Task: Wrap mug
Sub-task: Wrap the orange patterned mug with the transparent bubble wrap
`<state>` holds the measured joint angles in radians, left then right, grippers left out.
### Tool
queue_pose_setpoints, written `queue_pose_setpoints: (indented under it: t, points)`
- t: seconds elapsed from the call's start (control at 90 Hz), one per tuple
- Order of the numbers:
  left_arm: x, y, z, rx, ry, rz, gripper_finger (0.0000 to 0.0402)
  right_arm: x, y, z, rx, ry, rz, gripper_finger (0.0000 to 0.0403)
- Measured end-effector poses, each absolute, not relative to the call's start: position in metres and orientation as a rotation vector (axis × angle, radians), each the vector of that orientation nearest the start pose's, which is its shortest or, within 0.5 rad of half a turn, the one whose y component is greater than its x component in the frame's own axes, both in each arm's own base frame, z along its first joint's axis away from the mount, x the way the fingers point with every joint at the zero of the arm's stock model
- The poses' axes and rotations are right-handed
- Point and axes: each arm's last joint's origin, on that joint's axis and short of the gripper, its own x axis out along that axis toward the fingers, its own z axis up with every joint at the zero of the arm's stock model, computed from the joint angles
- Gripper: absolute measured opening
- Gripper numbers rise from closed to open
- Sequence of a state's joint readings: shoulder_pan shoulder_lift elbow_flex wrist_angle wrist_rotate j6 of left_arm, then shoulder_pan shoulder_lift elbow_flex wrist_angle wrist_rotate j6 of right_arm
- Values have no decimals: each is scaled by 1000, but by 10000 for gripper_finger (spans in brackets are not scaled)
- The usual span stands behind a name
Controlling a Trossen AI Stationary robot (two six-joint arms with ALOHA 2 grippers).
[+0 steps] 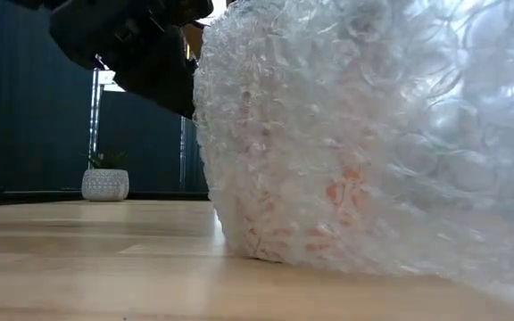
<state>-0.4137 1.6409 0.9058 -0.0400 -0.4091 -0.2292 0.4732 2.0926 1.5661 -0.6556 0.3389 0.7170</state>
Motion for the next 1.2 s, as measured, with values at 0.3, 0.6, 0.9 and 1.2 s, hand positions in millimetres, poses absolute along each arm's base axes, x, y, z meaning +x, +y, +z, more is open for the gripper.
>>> queue_pose_setpoints:
  t: [0.3,0.6,0.9,1.2]
  points:
    - [306,-122,183,31,684,77,178,387,187,173,181,1052,-265,187]
    - [307,-123,180,129,693,44,178,387,187,173,182,1051,-265,187]
    - [309,-132,159,172,747,21,178,386,189,173,181,1050,-263,187]
    - [315,-123,148,203,762,74,178,386,190,173,181,1050,-261,187]
